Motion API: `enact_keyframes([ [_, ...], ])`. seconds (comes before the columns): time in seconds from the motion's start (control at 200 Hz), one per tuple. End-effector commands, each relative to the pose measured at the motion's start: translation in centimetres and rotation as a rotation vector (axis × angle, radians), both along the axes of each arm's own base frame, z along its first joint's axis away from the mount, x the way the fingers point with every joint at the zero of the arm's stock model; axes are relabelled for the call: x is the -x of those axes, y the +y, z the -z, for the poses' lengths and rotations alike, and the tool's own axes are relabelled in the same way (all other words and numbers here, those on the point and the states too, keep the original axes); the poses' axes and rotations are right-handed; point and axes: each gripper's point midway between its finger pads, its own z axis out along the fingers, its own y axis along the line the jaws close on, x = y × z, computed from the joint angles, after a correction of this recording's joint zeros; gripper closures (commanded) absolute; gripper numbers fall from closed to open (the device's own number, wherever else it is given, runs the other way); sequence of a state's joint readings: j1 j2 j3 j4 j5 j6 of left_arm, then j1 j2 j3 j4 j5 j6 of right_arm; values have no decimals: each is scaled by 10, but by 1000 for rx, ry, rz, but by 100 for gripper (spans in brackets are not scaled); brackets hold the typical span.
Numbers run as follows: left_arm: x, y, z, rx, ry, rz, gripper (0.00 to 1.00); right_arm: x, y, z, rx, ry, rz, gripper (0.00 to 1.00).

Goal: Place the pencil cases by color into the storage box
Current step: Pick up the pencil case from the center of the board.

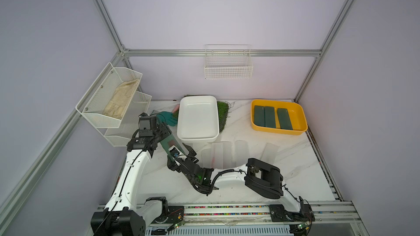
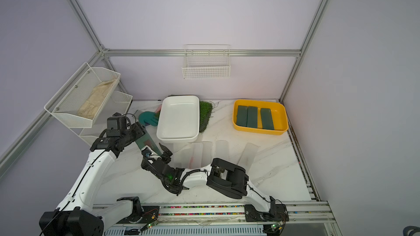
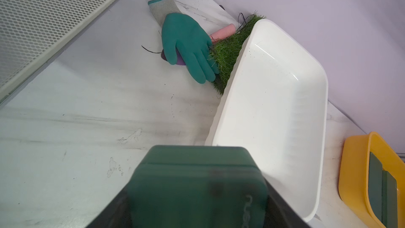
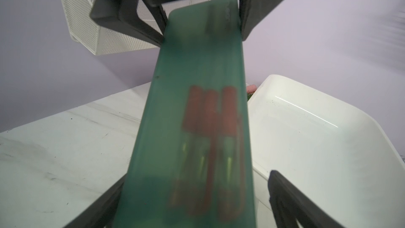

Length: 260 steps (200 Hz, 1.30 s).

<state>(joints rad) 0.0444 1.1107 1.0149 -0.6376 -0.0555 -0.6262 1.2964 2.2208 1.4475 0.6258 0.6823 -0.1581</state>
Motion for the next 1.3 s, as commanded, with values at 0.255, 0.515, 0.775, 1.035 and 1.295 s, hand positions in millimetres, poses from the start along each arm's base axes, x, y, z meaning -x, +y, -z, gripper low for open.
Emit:
enact_keyframes([
  [0.255, 2, -3, -9, -7, -51, 23, 30, -9, 0, -7, -16, -2, 19, 36],
  [0.515, 4, -13, -48, 29, -164, 63, 1, -4, -21, -24, -86, 40, 28, 41],
  [0.775, 10, -33, -95, 62, -318, 177, 0, 6, -73, -51, -179, 154, 62, 41],
  [1.035, 0, -54, -110, 35, -411, 251, 0, 3, -162, -73, -170, 276, 196, 41],
  [1.295, -19, -144, -124, -47, -489, 478, 0, -6, -284, -108, -276, 361, 360, 41],
])
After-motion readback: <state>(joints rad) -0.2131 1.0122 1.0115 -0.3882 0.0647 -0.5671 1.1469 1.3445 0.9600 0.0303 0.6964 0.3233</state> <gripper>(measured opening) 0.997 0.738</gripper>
